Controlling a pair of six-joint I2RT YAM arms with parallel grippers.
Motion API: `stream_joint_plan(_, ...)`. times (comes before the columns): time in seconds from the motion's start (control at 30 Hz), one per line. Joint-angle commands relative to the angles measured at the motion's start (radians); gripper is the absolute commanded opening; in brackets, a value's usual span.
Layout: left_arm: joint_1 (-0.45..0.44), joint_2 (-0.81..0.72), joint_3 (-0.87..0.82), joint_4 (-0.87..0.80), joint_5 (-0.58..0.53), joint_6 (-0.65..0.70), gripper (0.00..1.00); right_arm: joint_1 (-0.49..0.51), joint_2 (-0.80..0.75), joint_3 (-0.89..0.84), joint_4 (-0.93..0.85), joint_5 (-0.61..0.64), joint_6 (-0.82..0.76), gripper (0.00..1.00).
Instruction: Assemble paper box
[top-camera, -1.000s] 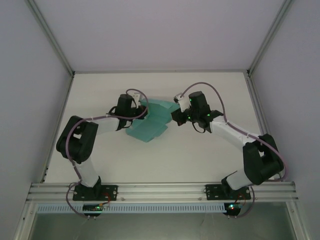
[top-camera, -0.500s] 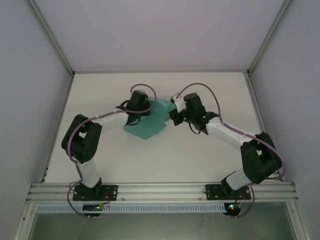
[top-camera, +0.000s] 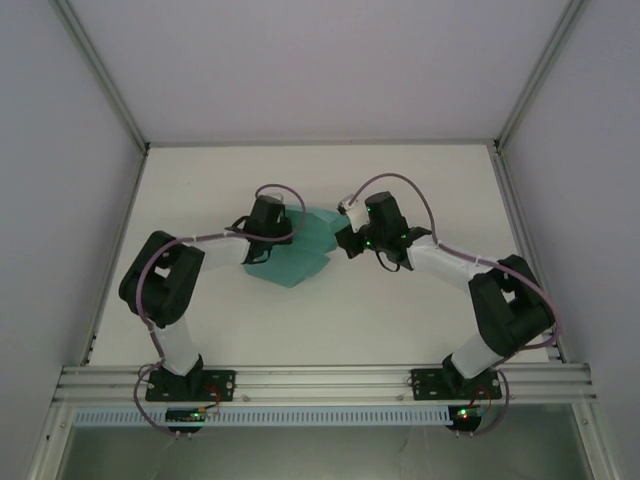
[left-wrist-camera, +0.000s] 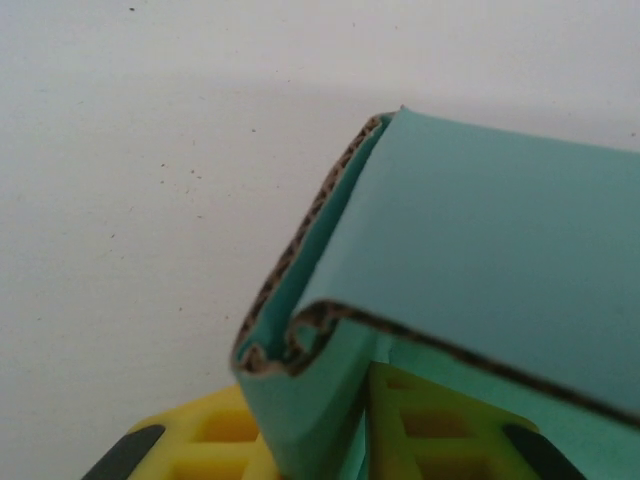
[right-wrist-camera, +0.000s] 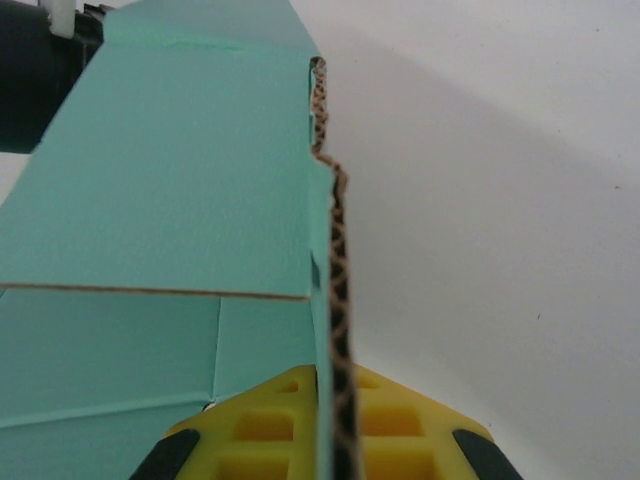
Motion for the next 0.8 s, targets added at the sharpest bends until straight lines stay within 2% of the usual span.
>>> stream_joint_plan(0.0, 0.073, 0.042, -0.014, -0.057, -0.072, 0.014, 0.2, -0.009, 0.016, -0.024, -0.111, -0.008, -0.048, 0.0)
stream_joint_plan(0.17, 0.085, 0.011, -0.066, 0.072, 0.041, 0.022, 0.27, -0.009, 0.028, -0.018, -0.13, -0.022, -0.062, 0.0)
stream_joint_plan(0.3, 0.09, -0.014, -0.089, 0.152, 0.077, 0.03, 0.35, -0.009, 0.037, -0.01, -0.14, -0.033, -0.069, 0.0)
stream_joint_plan(0.53, 0.11, -0.01, -0.088, 0.24, 0.175, 0.016, 0.4, -0.01, 0.043, -0.009, -0.144, -0.034, -0.07, 0.0)
stream_joint_plan(0.77, 0.118, 0.002, -0.081, 0.283, 0.245, 0.018, 0.42, -0.01, 0.048, -0.011, -0.137, -0.042, -0.075, 0.0)
